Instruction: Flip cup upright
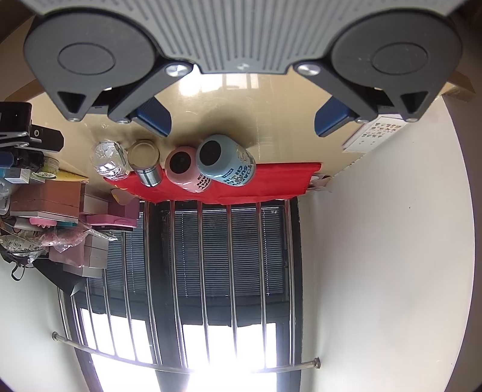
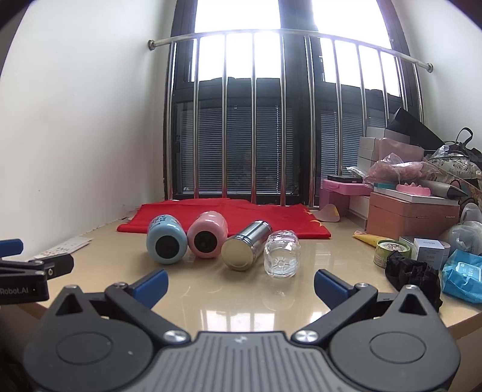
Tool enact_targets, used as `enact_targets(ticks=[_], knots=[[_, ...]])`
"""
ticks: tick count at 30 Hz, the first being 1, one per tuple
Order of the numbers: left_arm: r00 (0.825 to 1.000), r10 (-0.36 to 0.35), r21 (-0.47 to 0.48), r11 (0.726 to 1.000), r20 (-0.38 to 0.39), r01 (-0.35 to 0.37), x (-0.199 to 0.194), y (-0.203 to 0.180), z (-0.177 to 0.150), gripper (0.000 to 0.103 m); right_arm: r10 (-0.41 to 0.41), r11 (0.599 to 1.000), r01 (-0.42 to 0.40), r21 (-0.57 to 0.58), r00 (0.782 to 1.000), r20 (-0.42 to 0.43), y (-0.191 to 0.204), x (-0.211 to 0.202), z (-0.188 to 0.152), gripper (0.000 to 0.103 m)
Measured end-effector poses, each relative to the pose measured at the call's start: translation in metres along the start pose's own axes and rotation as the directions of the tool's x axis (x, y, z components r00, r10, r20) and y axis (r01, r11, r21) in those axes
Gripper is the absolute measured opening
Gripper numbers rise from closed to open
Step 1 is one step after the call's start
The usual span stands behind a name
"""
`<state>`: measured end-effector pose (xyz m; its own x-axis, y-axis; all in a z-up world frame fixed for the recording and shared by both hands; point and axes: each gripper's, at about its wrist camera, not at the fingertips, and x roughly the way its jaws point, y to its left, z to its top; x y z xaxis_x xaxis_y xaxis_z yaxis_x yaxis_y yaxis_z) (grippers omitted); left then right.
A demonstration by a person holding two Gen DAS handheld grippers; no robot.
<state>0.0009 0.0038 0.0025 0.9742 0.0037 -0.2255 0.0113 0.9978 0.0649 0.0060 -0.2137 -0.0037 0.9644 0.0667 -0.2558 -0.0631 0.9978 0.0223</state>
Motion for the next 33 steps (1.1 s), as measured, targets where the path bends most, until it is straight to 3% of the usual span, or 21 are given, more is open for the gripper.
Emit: enact_targets(ticks=[33], knots=[[1.000, 0.007, -0.013, 1.000, -0.001, -0.007, -0.0013, 0.0017, 0.0005, 0.103, 0.001, 1.000, -0.001, 0.000, 1.000, -0.001, -0.0002, -0.0002, 0.0001, 0.103]])
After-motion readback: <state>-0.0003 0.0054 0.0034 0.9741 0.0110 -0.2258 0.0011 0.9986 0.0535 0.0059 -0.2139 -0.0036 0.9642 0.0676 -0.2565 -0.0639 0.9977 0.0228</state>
